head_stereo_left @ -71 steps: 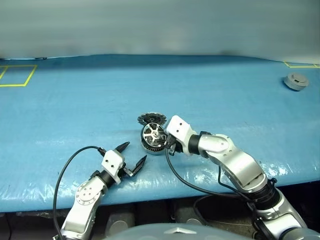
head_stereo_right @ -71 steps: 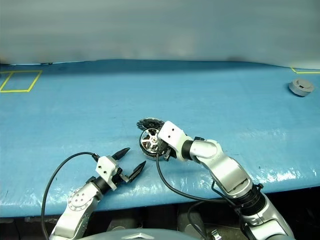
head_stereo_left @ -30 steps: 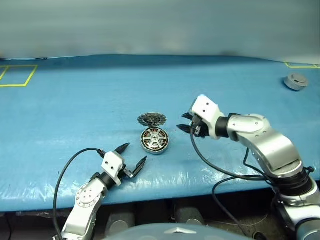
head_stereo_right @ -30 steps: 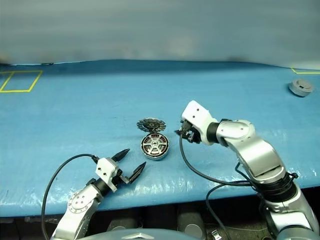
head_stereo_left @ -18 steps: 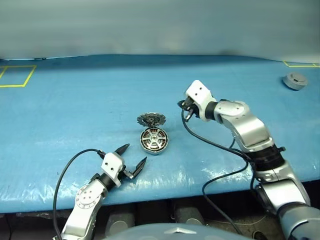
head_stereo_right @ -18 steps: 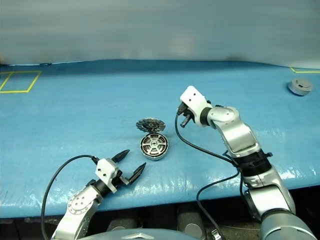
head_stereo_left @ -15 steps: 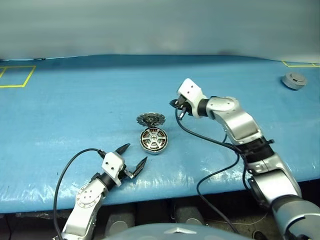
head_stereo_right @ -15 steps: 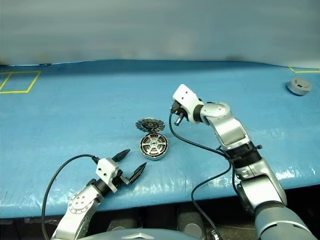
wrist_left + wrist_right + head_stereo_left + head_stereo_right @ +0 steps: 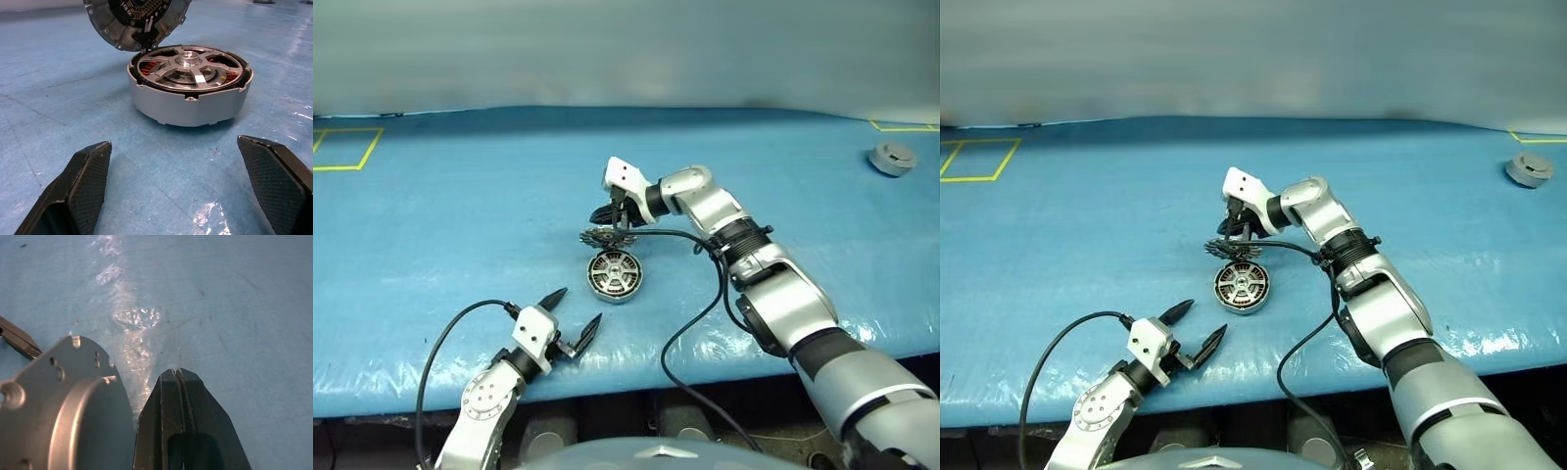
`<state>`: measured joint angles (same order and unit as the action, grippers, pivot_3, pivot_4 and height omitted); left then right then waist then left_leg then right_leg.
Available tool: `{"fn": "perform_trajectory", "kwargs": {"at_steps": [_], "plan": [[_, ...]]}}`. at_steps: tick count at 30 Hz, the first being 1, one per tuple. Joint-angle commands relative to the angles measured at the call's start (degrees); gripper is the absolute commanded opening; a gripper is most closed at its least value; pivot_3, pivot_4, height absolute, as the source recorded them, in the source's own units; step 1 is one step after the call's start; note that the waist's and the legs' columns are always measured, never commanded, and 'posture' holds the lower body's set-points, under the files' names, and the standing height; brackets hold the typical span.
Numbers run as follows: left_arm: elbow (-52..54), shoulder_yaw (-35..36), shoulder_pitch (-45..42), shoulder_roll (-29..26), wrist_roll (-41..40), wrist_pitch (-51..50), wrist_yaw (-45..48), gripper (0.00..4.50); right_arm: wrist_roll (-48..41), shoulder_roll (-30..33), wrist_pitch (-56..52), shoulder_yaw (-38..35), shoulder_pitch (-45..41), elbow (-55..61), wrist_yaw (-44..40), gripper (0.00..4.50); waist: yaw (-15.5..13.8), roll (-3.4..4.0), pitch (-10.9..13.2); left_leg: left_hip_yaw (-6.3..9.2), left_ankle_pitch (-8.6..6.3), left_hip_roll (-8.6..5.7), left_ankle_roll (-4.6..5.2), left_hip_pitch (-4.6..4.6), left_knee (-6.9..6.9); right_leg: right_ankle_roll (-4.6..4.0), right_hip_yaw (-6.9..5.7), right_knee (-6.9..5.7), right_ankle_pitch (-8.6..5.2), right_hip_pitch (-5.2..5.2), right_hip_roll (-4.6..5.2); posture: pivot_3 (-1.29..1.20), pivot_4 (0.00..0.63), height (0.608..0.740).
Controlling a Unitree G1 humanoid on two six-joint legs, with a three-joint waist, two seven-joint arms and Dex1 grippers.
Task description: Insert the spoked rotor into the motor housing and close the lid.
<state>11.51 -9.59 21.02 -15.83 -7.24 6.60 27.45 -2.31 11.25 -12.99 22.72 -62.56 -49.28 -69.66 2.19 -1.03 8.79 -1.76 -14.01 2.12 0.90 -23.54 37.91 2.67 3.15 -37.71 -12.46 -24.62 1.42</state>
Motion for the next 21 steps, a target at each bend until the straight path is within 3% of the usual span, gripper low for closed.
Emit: {"fn": "perform_trajectory", "kwargs": {"at_steps": [1,10,15,21], "plan": [[2.9,-0.1,0.8,0.3,0.4,0.6,-0.9,4.50,0.2,-0.5,0.2,0.6,-1.5,0.3,-7.6,0.04,0.0,0.00,0.0,0.01,0.00,0.00,0.00,0.00,0.01,0.00,-0.01,-0.02,0.00,0.00,0.00,0.00,0.150,0.740],[2.7,0.0,0.1,0.1,0.2,0.2,-1.2,4.50,-2.7,1.1,-8.0,-0.7,12.5,18.1,-9.4,0.04,-0.2,0.01,0.0,0.09,-0.01,-0.01,-0.01,-0.03,-0.01,0.00,-0.07,-0.03,0.00,0.00,0.04,0.00,0.150,0.740],[1.6,-0.6,-2.3,-0.3,0.0,-0.5,0.0,4.50,-6.9,-1.9,-13.9,-7.3,27.0,35.4,4.5,0.04,-0.2,0.04,0.0,0.17,0.00,-0.03,-0.02,0.01,0.07,-0.03,-0.13,-0.08,-0.04,0.07,0.02,0.00,0.150,0.740],[1.2,-0.7,-3.3,-0.5,-0.1,-1.0,1.2,4.50,-12.3,-7.0,-20.5,-14.7,34.9,53.5,19.9,0.04,0.1,0.08,0.0,0.10,0.02,0.01,-0.06,0.01,0.09,0.07,-0.05,-0.12,-0.01,-0.02,-0.04,0.00,0.150,0.740]]}}
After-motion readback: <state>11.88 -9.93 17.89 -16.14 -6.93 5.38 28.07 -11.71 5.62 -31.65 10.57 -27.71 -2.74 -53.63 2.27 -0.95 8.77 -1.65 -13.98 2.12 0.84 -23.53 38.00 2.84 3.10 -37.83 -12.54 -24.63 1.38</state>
